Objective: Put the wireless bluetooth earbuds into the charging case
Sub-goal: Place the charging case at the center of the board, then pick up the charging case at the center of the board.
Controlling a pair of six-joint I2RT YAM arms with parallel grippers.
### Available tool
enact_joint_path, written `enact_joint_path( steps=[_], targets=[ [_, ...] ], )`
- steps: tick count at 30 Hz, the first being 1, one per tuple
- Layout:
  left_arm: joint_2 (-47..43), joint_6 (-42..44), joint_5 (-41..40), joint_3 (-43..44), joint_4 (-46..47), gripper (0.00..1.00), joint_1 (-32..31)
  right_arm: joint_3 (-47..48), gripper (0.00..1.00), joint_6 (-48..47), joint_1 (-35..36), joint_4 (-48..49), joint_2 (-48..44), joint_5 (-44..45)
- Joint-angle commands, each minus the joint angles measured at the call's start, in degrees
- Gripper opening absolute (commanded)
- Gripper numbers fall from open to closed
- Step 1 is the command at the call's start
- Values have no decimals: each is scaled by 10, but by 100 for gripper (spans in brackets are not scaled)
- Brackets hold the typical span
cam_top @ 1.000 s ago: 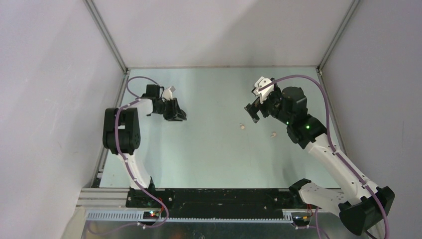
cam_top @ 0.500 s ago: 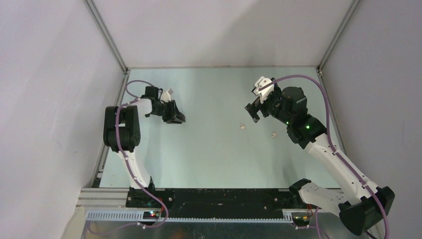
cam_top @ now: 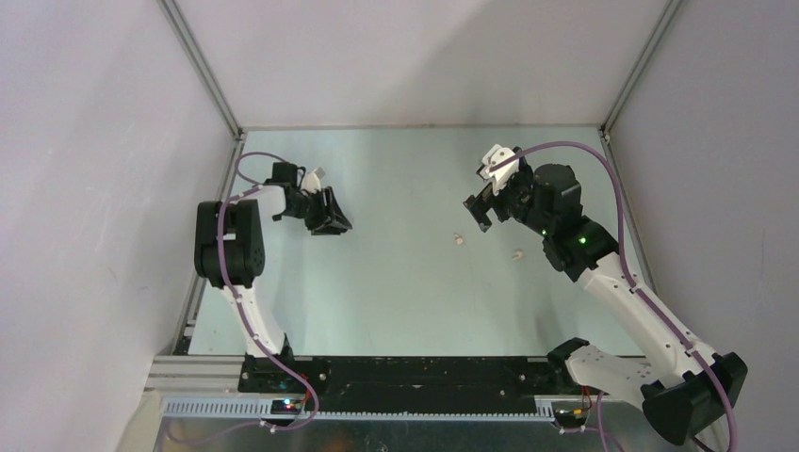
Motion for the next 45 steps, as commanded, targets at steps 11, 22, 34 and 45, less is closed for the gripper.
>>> enact_joint_path(
  steps=[11, 22, 34, 45],
  targets=[
    [-28, 12, -70, -19, -15, 99, 14, 3, 99, -7, 3, 25, -1, 14],
    [-80, -8, -128, -40, -14, 99, 30, 3, 99, -15, 2, 26, 3, 27],
    [-219, -17, -142, -66, 32, 99, 35, 3, 99, -21, 5, 25, 7, 37],
    [-449, 78, -191, -58, 131, 99, 35, -16, 100, -11, -9, 84, -10, 139]
  ],
)
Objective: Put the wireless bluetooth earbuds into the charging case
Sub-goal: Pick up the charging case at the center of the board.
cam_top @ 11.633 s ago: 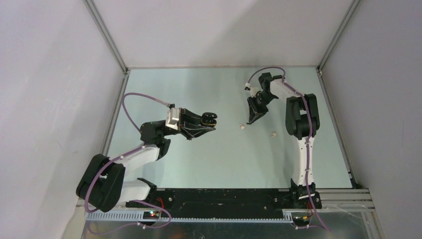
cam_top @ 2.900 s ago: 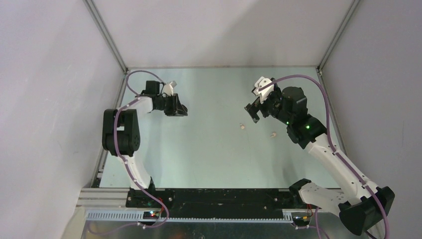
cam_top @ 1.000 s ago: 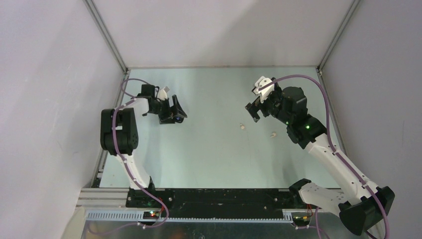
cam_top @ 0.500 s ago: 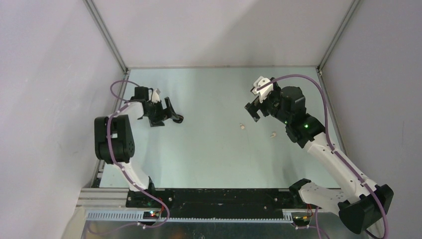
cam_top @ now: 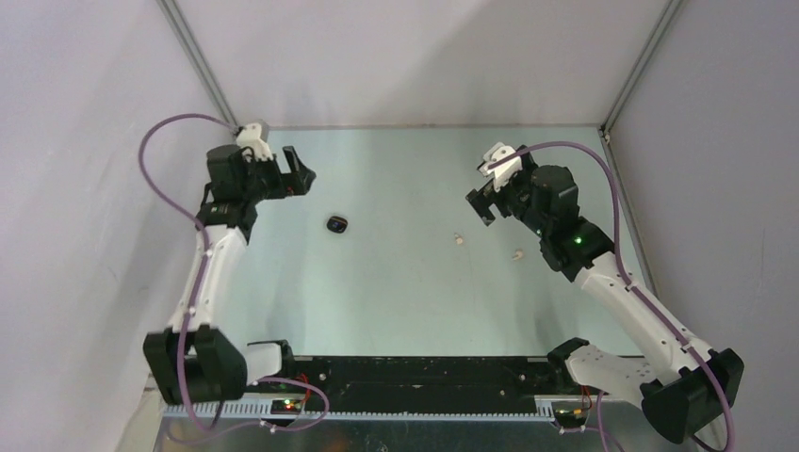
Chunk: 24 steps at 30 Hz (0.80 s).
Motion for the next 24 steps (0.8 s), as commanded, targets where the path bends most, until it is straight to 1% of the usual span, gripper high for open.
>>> enact_joint_path(
  steps=[1, 2, 3, 4, 5, 6, 7, 8, 9, 10, 11, 12, 13, 14, 16, 18, 20, 24],
  targets=[
    [-74, 36, -23, 11, 72, 99, 3, 0, 99, 1, -19, 62, -18, 90],
    [-76, 34, -7, 16, 68, 100, 3, 5, 99, -2, -28, 48, -24, 91],
    [-76, 40, 12, 20, 63, 100, 3, 20, 99, -3, -54, 34, -30, 83],
    [-78, 60, 51, 25, 50, 100, 3, 29, 99, 0, -72, 1, -33, 63],
    [-81, 80, 67, 28, 39, 100, 2, 46, 99, 0, -111, -13, -36, 53],
    [-90, 86, 85, 29, 23, 99, 1, 54, 99, -3, -130, -45, -37, 44],
    [-96, 109, 89, 28, 16, 99, 0, 65, 99, -14, -174, -71, -35, 43],
    [-112, 120, 94, 22, 8, 99, 0, 68, 99, -21, -199, -81, -33, 33],
    [-122, 141, 95, 16, 7, 99, 0, 72, 99, -30, -247, -99, -26, 22],
    [-145, 150, 94, -2, 13, 99, 0, 74, 99, -34, -275, -110, -19, 17],
    [-155, 163, 94, -21, 20, 99, 0, 78, 99, -42, -321, -130, -2, 9],
    [-174, 171, 100, -31, 21, 99, -1, 81, 99, -47, -340, -140, 9, 8],
    [-182, 188, 117, -42, 16, 99, 0, 83, 99, -53, -375, -157, 34, 6],
    [-191, 196, 126, -44, 8, 99, -1, 86, 99, -56, -390, -164, 47, 8],
    [-195, 216, 146, -42, -20, 99, 0, 89, 99, -55, -434, -179, 102, 10],
    [-195, 214, 160, -38, -33, 99, 0, 89, 99, -50, -453, -181, 127, 13],
    [-191, 206, 185, -35, -36, 99, -1, 91, 99, -45, -458, -171, 155, 27],
    [-186, 202, 224, -40, -44, 99, -8, 111, 98, -37, -443, -177, 219, 93]
  ],
)
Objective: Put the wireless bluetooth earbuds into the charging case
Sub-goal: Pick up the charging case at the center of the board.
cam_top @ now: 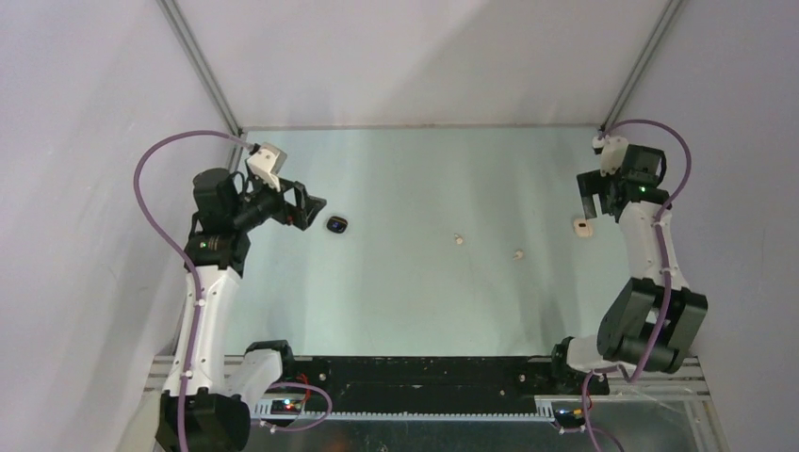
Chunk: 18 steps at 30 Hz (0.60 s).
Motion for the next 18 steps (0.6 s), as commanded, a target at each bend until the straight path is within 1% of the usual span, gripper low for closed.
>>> enact_joint_path(
  steps=[1, 4, 7, 12, 15, 18],
  targets=[
    [1, 18, 60, 0, -13, 99, -6, 37, 98, 11, 14, -17, 51, 56],
    [-2, 14, 62, -10, -2, 99, -6, 61, 98, 26, 16, -44, 103, 58],
    [-4, 7, 74, -14, 4, 99, -6, 67, 98, 39, 18, -54, 137, 48],
    [-1, 2, 77, -18, 9, 99, -7, 72, 99, 59, 26, -57, 169, 36],
    [6, 0, 80, -18, 9, 99, -7, 103, 99, 90, 32, -72, 205, 41],
    [10, 2, 78, -17, 8, 99, -7, 140, 98, 117, 36, -113, 242, 43]
  ],
)
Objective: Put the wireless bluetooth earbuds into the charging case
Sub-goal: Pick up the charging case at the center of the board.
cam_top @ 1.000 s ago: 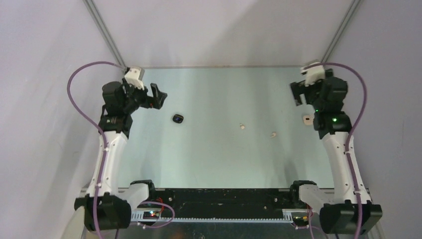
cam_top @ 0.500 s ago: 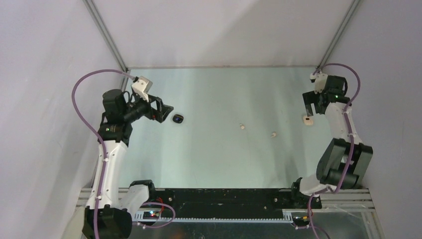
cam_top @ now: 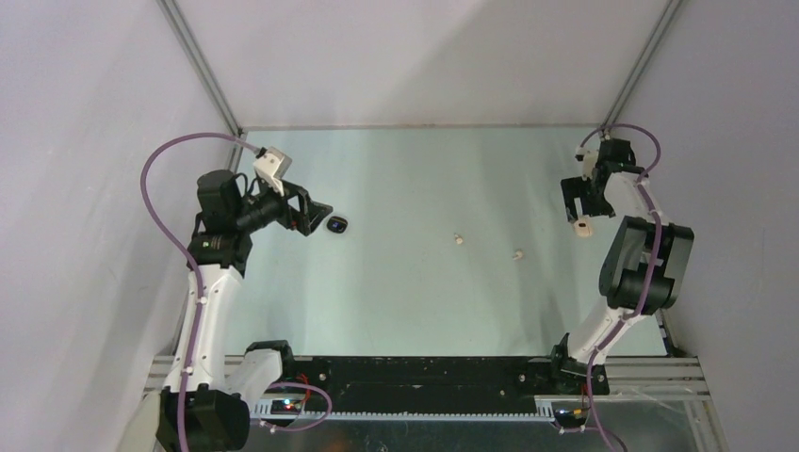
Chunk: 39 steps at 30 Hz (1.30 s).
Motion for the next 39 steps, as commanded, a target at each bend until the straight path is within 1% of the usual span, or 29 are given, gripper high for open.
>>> enact_joint_path(
  steps=[1, 6, 8, 13, 15, 18, 21, 23, 28, 30, 31, 35, 39],
  targets=[
    [4, 0, 10, -2, 12, 99, -2, 76, 96, 58, 7, -52, 52, -6],
    [1, 0, 6, -3, 12, 99, -2, 103, 90, 85, 2, -64, 97, -6],
    [3, 0, 5, -4, 12, 99, -2, 104, 89, 91, -2, -65, 109, -1],
    [10, -1, 10, -5, 15, 99, -2, 105, 86, 94, -21, -73, 124, -28],
    [12, -4, 15, -5, 16, 99, -3, 106, 83, 94, -29, -76, 131, -38],
    [13, -5, 17, -5, 16, 99, -2, 106, 77, 92, -36, -80, 142, -40],
    [14, -6, 18, -5, 15, 99, -3, 108, 72, 91, -36, -83, 150, -63],
    [14, -6, 18, -5, 15, 99, -3, 109, 65, 91, -34, -83, 156, -65],
    [15, -5, 16, -5, 16, 99, -3, 107, 59, 89, -29, -73, 157, -67],
    [16, -5, 16, -5, 15, 99, -3, 107, 54, 87, -26, -70, 158, -68],
    [16, -5, 16, -5, 16, 99, -3, 106, 50, 86, -24, -69, 158, -68],
    [18, -6, 16, -5, 15, 99, -3, 104, 37, 83, -16, -65, 154, -66],
    [21, -6, 16, -5, 17, 99, -3, 96, 29, 79, -1, -56, 133, -57]
  ],
)
